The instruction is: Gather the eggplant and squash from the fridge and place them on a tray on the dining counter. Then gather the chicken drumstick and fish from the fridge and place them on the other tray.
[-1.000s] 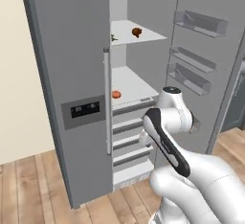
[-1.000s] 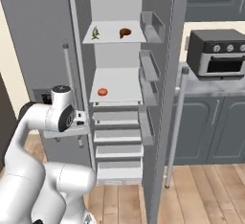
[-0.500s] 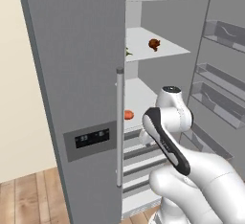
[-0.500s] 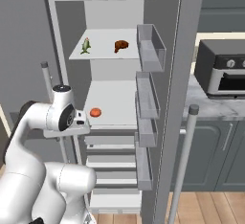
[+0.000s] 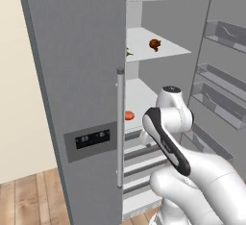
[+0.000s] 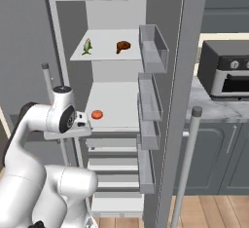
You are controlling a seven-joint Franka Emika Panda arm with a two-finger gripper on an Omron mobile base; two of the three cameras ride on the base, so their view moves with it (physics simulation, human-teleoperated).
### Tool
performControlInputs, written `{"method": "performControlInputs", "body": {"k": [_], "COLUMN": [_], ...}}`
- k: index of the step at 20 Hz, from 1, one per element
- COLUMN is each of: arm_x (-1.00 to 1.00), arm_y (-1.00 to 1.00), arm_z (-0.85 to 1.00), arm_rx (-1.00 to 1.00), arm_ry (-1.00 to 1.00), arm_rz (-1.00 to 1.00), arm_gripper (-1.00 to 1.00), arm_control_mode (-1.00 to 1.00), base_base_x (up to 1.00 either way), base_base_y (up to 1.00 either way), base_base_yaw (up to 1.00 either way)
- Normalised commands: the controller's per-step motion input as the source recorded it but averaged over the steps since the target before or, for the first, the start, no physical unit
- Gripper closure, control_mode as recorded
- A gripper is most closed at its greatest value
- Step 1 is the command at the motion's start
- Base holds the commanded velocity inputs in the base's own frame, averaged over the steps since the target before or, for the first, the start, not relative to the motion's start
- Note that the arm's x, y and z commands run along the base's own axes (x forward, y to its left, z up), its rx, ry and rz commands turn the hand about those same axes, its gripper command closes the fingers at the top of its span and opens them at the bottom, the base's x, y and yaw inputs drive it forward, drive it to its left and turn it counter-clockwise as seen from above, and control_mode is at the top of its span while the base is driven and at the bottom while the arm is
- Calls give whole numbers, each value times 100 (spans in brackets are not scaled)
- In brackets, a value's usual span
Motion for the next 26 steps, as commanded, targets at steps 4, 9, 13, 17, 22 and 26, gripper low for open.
{"method": "performControlInputs", "body": {"k": [4,9,13,17,22,26], "arm_x": [3,32,36,71,49,51], "arm_y": [0,-46,-37,-19,-31,12], "arm_z": [0,-1,0,0,18,35], "arm_rx": [0,5,9,15,27,15], "arm_ry": [-2,-9,-16,-7,-2,0], "arm_rz": [0,1,3,0,0,0], "arm_gripper": [-100,-100,-100,-100,-100,-100], "arm_control_mode": [-100,-100,-100,-100,-100,-100], "base_base_x": [0,0,0,0,0,0], "base_base_y": [0,0,0,0,0,0], "base_base_yaw": [0,0,0,0,0,0]}}
